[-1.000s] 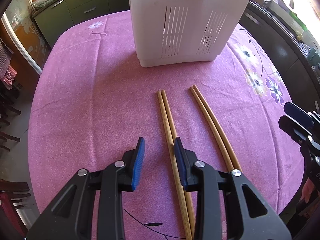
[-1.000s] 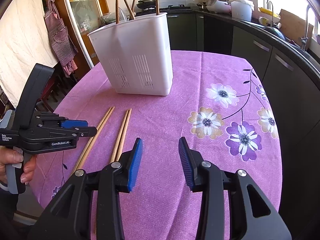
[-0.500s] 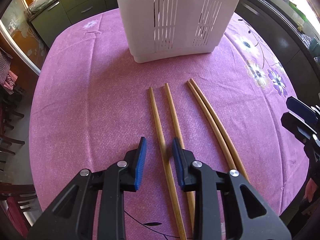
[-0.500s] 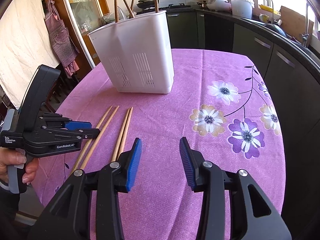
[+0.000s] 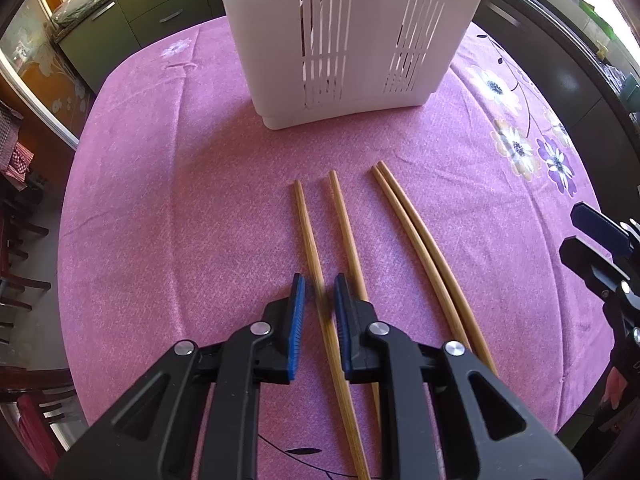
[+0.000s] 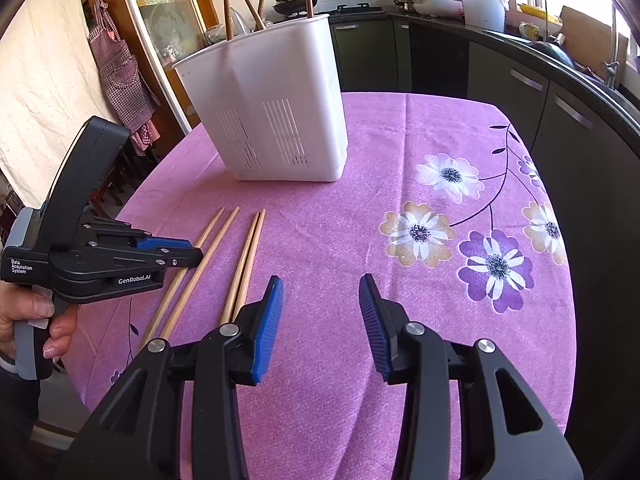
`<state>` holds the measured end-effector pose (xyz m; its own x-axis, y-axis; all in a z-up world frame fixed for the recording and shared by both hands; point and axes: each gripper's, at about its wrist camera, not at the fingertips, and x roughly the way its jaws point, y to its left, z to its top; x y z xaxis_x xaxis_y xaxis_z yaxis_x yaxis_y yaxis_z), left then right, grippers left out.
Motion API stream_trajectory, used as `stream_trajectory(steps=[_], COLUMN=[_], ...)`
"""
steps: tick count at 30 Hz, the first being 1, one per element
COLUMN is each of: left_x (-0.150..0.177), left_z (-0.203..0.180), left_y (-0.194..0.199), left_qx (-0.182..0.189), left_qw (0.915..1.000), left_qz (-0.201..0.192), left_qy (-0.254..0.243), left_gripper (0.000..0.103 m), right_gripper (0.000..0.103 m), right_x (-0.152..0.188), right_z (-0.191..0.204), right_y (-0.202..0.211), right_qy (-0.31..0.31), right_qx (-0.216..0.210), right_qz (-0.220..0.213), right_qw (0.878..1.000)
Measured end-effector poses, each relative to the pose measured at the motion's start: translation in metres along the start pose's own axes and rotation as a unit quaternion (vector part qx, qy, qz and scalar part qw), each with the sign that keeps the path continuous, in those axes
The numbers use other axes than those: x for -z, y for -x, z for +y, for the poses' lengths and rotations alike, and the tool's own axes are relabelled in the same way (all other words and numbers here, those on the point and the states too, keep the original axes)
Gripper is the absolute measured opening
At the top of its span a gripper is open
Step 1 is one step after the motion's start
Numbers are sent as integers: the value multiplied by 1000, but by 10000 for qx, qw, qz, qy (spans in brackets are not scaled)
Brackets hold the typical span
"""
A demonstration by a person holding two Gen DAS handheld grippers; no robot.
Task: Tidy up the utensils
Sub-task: 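Grasp a wooden chopstick with the left gripper and lift it upright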
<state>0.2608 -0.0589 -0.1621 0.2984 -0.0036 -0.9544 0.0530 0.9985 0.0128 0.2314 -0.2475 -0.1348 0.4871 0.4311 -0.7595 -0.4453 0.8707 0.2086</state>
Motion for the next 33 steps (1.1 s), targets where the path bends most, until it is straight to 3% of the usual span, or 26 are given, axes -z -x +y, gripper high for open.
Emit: stream_trajectory(steps=[8,16,25,33], left_x=[3,8,18,39], left_z=[7,10,24,29], left_y=[0,11,74,132], left_qx=[-5,43,87,139], left_qw=[10000,9999,9956,9840], left_qz=[81,-108,-928,-1775], left_qy=[-21,41,121,88], left_gripper=[8,6,6,6], right_gripper=[40,40,40,42], right_x=[0,-1,-1,-4], right_z=[1,2,5,11], right_y=[0,0,-2,-5], right_qy=[9,25,45,117], right_qx=[-8,1,-17,-76], right_qz=[3,11,43,124], right_qw=[10000,10000,10000,9998])
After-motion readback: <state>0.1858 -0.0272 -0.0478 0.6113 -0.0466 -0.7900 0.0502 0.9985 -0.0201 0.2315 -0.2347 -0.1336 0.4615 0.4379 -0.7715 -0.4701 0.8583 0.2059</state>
